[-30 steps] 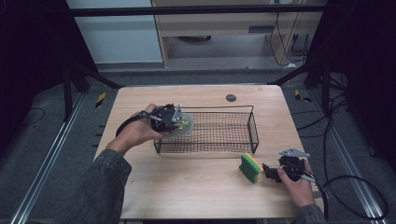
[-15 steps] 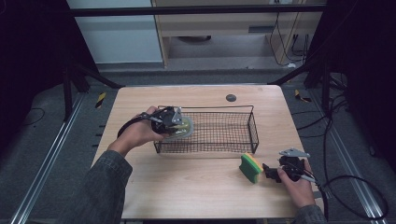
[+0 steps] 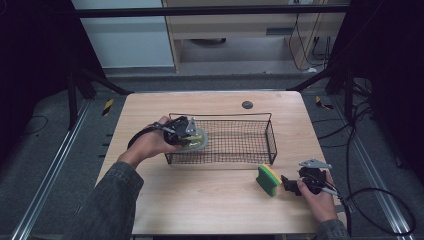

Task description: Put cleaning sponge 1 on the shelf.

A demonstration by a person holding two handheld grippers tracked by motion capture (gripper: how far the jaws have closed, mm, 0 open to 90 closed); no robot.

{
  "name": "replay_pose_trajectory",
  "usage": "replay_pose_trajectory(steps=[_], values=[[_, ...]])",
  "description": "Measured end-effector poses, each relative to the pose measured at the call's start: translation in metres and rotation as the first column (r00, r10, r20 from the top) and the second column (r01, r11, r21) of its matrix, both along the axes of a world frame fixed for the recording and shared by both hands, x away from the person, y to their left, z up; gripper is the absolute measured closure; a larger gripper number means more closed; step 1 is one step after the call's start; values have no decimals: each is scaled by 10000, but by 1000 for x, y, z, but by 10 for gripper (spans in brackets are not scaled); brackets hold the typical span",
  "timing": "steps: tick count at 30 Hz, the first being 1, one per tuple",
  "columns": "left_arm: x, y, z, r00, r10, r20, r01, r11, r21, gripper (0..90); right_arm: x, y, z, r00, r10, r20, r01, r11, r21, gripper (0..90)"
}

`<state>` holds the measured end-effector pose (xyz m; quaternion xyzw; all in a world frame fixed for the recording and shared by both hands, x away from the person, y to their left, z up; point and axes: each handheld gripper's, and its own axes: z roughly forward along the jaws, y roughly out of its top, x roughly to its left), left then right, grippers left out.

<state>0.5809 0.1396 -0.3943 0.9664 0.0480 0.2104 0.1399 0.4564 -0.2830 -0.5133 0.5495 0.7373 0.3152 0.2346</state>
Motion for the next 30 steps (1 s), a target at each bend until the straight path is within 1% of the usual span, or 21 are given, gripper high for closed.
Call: replay_pose_trajectory(steps=[5, 6, 11, 17, 21, 22, 24, 30], values=[[3, -2, -5, 9999, 39, -151, -38, 10000, 34, 707, 0, 0, 0, 10000, 0, 1, 0, 10000, 2, 7], [3, -3, -7, 9998, 22, -214, -20, 9999, 103, 706, 0, 0, 0, 10000, 0, 0, 0, 10000, 1, 7], [5, -3, -11, 9995, 60, -322, -54, 9998, 197, 706, 0, 0, 0, 10000, 0, 2, 0, 10000, 1, 7], [7, -4, -13, 9991, 148, -397, -139, 9997, 224, 705, 0, 0, 0, 10000, -3, -3, 3, 10000, 1, 7], [7, -4, -15, 9986, 207, -486, -196, 9995, 230, 704, 0, 0, 0, 10000, -1, -1, 1, 10000, 2, 7], [7, -4, -15, 9981, 241, -564, -228, 9995, 230, 704, 0, 0, 0, 10000, -1, 0, 1, 10000, 2, 7], [8, -5, -17, 9977, 210, -638, -190, 9993, 315, 704, 0, 0, 0, 10000, -2, 0, 2, 10000, 3, 7], [10, -6, -19, 9969, 292, -737, -265, 9990, 373, 700, 0, 0, 0, 10000, -2, -1, 2, 10000, 2, 7]])
